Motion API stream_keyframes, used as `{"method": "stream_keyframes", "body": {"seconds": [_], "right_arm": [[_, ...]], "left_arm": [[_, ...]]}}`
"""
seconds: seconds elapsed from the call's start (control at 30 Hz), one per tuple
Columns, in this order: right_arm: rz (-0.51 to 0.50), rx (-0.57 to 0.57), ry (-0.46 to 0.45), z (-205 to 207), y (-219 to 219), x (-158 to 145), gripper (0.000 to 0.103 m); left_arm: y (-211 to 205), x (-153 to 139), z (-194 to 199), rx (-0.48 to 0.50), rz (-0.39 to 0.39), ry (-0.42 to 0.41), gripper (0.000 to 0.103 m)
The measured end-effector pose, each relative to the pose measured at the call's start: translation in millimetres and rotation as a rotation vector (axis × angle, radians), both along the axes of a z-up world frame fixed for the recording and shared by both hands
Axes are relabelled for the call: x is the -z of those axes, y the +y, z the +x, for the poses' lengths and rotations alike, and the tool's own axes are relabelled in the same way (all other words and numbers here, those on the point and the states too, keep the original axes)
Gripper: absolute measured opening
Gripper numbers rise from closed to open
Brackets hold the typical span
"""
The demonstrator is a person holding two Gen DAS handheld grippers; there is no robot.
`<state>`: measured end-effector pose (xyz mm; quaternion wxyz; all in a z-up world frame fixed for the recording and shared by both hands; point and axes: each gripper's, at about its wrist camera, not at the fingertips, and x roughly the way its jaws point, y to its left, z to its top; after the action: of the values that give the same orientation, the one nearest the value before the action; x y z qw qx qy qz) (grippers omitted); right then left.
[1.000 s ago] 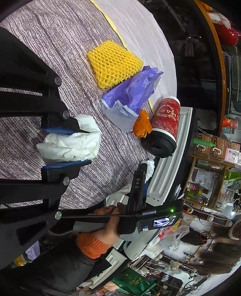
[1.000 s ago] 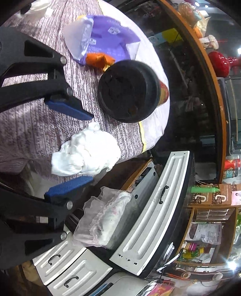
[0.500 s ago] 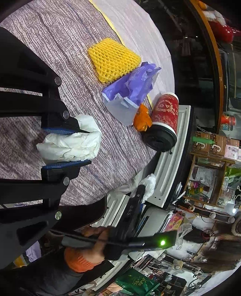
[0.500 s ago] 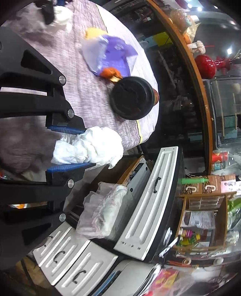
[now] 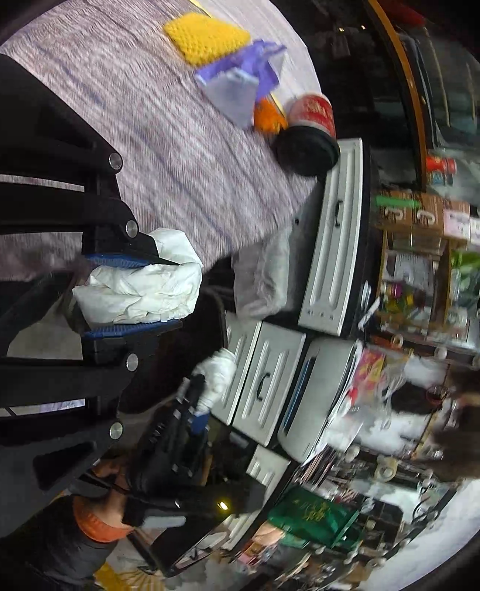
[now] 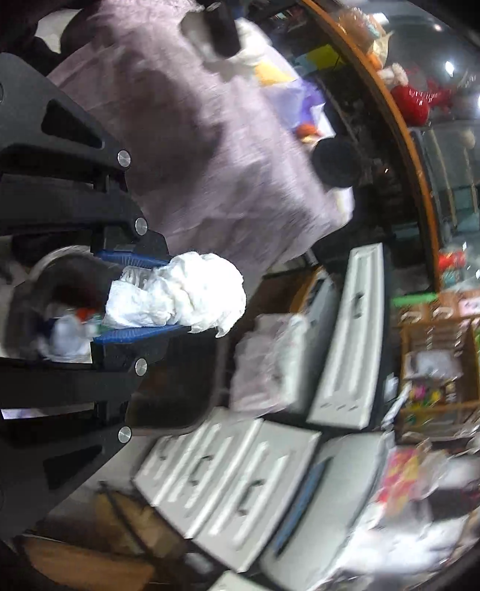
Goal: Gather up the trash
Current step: 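Carry both white tissues over the black bin and release them inside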
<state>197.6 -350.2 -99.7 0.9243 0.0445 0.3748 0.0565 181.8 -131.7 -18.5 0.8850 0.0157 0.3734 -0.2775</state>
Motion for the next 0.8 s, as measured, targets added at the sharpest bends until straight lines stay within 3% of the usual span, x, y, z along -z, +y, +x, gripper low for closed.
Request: {"method": "stream_keyframes", "body": {"seconds": [0.2,0.5,0.73,0.8], "right_arm": [[0.018,0.055,0.101,-10,-20,49,0.028],[0.028,0.108,0.201,0,-32,103,0.029],[0.063,0.169,0.23,-5,-46,120,0.049],[0.058,0.181,0.212,-11,-48,115,0.05]], "left_arm": [[-46,18,-7,0.095,0.024,0.033,0.025],[-77,55,-4,0.14,0.085,0.108,0.025],[-88,73,-3,0.15,0.123,0.139,0.025],[-91,76,-1,0.156,0.127,0.147,0.025]]}}
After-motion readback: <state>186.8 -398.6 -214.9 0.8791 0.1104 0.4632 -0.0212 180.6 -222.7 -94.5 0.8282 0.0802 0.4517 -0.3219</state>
